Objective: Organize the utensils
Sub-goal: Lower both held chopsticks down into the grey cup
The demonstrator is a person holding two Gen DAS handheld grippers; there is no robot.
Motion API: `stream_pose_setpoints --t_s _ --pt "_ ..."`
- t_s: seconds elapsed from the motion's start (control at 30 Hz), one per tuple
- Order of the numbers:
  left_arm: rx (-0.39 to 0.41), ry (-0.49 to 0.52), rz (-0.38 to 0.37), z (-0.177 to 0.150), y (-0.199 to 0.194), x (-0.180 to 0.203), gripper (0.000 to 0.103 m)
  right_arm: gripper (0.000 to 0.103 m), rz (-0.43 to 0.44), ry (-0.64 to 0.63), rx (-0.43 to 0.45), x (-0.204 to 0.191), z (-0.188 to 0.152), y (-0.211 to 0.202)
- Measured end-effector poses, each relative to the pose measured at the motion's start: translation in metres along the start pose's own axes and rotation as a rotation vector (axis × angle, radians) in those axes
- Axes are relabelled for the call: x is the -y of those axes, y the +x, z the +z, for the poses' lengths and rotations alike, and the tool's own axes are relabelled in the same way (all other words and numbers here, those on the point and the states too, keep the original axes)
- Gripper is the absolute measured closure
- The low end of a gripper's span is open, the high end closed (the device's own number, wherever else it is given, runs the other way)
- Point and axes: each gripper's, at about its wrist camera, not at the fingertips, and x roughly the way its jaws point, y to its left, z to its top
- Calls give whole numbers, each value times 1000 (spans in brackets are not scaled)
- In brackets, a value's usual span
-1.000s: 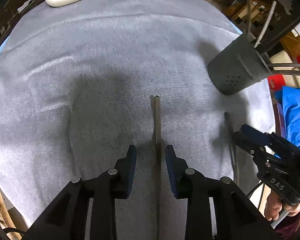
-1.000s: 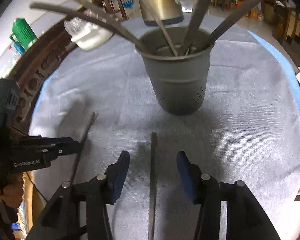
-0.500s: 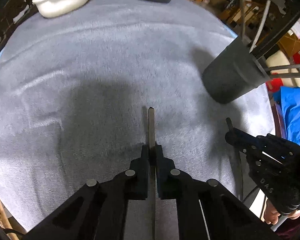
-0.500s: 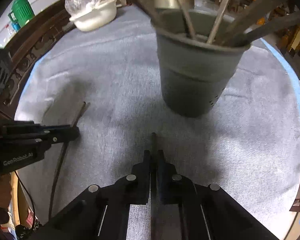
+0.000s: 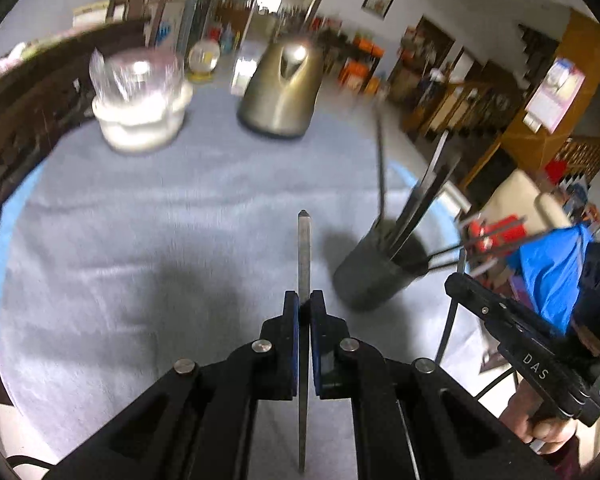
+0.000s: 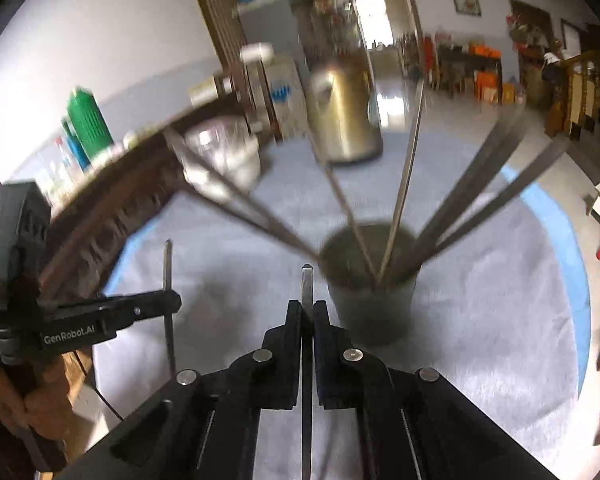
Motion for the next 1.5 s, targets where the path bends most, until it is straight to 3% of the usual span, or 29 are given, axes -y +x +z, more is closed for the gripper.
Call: stream_pose_setpoints --t_s 0.13,0.43,0.93,1.5 --pt "92 15 -13 7 -31 14 98 97 30 39 127 4 10 -27" --pt "214 70 -18 17 -55 34 97 97 19 71 296 8 24 -66" --pt "274 132 -10 33 -65 65 97 97 -21 100 424 24 38 -101" --pt "449 192 -10 71 -76 107 97 97 -150 100 652 23 59 -136"
